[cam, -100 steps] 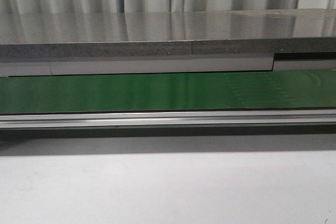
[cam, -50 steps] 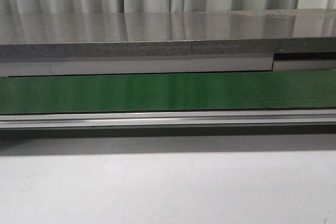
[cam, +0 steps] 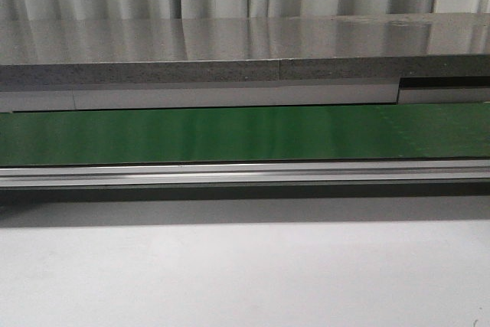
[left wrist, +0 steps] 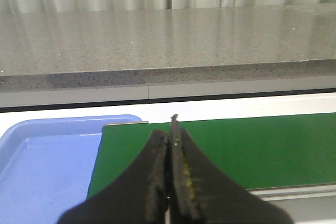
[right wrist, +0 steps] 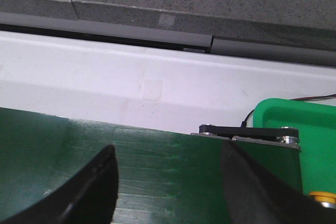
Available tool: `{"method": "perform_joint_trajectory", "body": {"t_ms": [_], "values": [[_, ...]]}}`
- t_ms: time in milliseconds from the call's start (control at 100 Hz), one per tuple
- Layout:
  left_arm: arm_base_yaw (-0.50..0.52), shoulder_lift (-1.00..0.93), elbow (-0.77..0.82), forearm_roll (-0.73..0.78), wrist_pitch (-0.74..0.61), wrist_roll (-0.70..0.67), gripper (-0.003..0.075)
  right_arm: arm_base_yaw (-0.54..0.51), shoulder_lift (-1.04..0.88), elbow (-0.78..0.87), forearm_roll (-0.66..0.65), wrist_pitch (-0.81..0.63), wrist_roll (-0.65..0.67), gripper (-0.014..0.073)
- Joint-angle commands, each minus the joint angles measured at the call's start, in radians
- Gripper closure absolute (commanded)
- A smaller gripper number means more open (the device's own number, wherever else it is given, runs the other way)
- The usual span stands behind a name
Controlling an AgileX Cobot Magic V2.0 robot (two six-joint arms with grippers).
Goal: Move button from left to right
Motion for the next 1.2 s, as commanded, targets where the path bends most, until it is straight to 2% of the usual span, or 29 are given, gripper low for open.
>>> {"method": "perform_joint_trajectory", "body": {"t_ms": [0, 260, 400, 650, 890, 990, 1190], "values": [[-0.008, 0.008, -0.026, -0.01, -0.083, 0.0, 0.0741, 0.01, -0.118, 0.071, 0.019, -0.13, -0.001, 0.0155], [-0.008, 0.008, -0.026, -0.01, -0.083, 0.0, 0.0741, 0.014, -0.443, 0.375, 0.02, -0.257, -0.001, 0.0155], [-0.008, 0.008, -0.026, -0.01, -0.083, 0.0, 0.0741, 0.014, -0.619, 0.48, 0.02, -0.266, -0.001, 0.0155], [-0.008, 0.008, -0.026, -0.01, -0.083, 0.0, 0.0741, 0.014, -0.894, 0.596, 0.025, -0.187, -0.001, 0.0155], [-0.008, 0.008, -0.026, -0.01, -0.083, 0.0, 0.0741, 0.014, -1.016, 0.638, 0.027, -0.11, -0.001, 0.0164], [-0.008, 0.008, -0.026, -0.01, -0.083, 0.0, 0.0741, 0.014, -1.017, 0.638, 0.027, -0.115, -0.001, 0.022], [-0.008, 0.008, -0.026, -0.01, -0.083, 0.0, 0.0741, 0.014, -1.017, 0.638, 0.027, -0.116, -0.001, 0.046]]}}
